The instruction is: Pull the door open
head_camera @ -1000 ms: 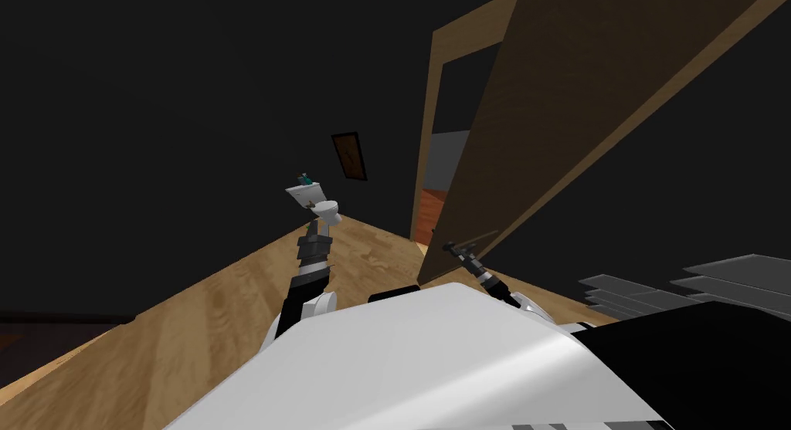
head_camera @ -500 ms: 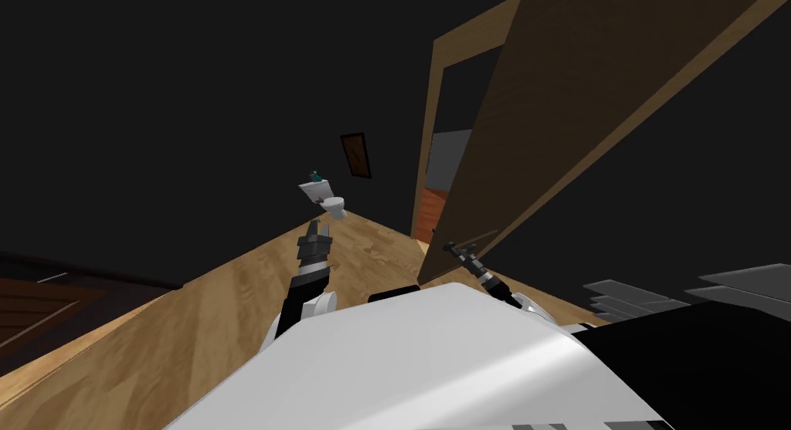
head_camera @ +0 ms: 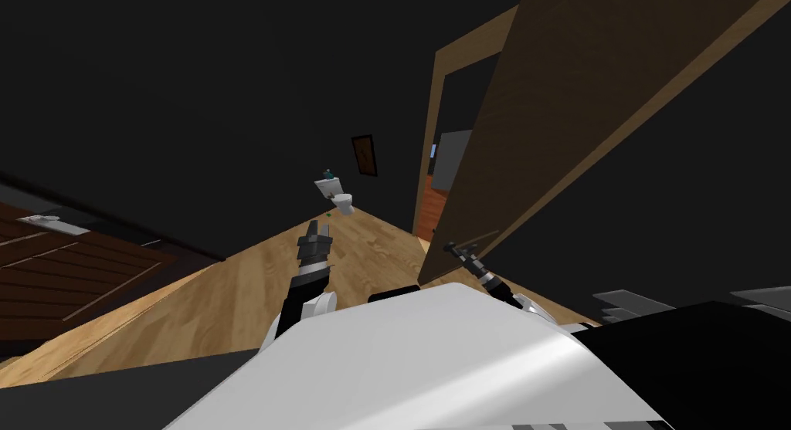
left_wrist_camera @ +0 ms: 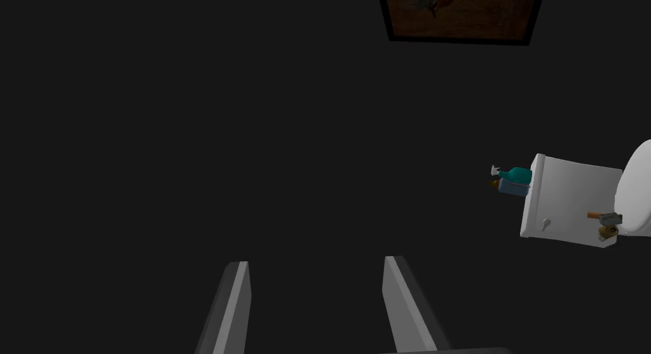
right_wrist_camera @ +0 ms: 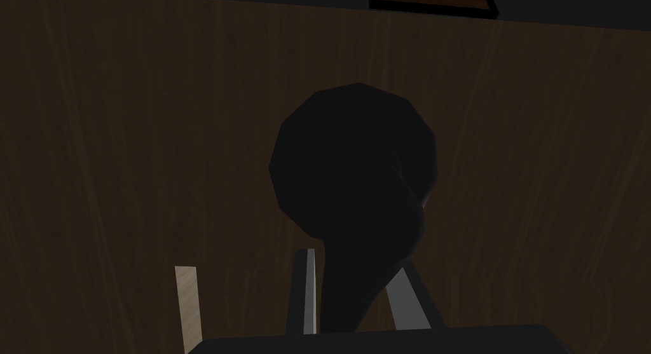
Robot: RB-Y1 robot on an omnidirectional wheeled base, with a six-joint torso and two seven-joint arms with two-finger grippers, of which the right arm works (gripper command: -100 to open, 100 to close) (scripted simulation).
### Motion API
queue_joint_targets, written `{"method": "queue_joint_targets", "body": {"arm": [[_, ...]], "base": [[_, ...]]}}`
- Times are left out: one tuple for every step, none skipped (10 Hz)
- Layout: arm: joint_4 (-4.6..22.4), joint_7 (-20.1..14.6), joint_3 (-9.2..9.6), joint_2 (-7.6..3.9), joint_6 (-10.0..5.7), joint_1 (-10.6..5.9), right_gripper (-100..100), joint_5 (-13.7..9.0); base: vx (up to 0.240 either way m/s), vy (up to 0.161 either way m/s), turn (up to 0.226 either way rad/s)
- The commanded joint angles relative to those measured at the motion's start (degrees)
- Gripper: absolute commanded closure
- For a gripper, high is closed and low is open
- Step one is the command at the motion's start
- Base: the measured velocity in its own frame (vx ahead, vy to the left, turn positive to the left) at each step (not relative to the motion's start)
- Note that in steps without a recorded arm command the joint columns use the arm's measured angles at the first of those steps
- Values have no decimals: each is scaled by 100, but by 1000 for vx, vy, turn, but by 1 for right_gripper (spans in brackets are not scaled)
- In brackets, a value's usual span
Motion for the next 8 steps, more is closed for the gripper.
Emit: {"method": "queue_joint_targets", "body": {"arm": [[28, 3, -20, -19, -46, -11, 100, 6], [49, 1, -28, -24, -65, -16, 100, 14], [68, 0, -36, -27, -83, -22, 100, 22], [83, -1, -43, -31, -98, -26, 100, 29], [100, -2, -50, -34, -114, -31, 100, 35], [59, -12, -25, -5, -78, -9, 100, 43], [95, -12, -23, -2, -92, -25, 100, 57], [104, -12, -24, -4, -98, -31, 100, 59]], "base": [[-194, -80, 118], [-175, -83, 105], [-195, -75, 158], [-190, -81, 131], [-152, -75, 120], [-60, -30, 33], [-119, -47, 131], [-168, -57, 152]]}}
